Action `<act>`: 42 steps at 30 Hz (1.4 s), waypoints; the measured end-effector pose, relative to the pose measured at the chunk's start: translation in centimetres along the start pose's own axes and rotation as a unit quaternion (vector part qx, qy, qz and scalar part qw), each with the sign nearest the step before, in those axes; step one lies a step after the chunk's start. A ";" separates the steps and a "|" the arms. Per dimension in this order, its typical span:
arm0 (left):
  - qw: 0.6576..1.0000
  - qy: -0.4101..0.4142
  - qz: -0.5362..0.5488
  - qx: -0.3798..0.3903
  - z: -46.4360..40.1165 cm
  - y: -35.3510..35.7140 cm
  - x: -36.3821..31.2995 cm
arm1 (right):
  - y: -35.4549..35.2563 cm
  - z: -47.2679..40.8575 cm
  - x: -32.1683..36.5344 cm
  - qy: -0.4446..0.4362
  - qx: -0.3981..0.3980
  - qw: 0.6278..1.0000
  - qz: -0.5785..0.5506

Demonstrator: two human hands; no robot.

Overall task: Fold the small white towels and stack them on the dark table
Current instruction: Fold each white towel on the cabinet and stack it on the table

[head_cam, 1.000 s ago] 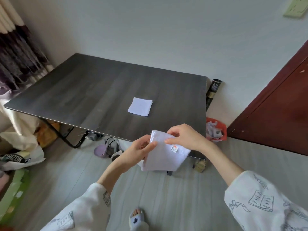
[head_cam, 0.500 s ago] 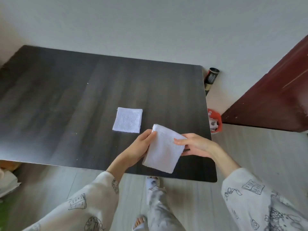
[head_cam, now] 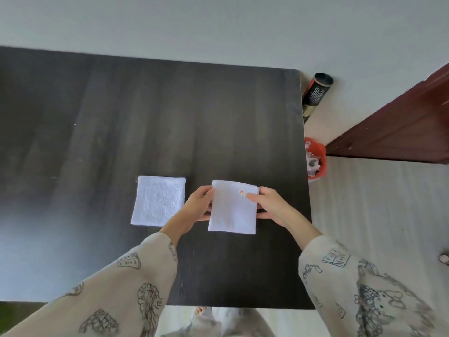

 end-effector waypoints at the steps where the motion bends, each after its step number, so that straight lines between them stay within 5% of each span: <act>1: 1.000 -0.005 -0.002 -0.001 -0.5 0.0 -0.2 | -0.2 -0.4 0.2 0.002 -0.008 1.000 0.002; 16: 0.992 -0.018 -0.121 -0.040 -0.5 -1.0 0.6 | -1.9 -0.5 0.1 -0.002 -0.152 0.988 0.029; 23: 0.981 0.082 -0.169 -0.047 4.9 -0.4 2.4 | -2.8 7.9 -5.9 -0.024 -0.207 0.977 -0.044; 34: 0.921 0.162 -0.300 0.188 17.7 17.4 10.0 | -4.4 28.1 -28.7 -0.020 -0.307 0.907 -0.288; 42: 0.807 0.202 -0.438 0.341 25.4 37.2 18.3 | -9.1 39.2 -47.8 0.005 -0.398 0.805 -0.440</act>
Point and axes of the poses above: each hand's wrist, its own z-axis away from the middle knuckle, its own y-axis out of the palm, x = y × z, the point moved 8 cm from there along -z, towards the middle knuckle, and after that the axes turned 4 degrees about z, right-handed, at the moved point
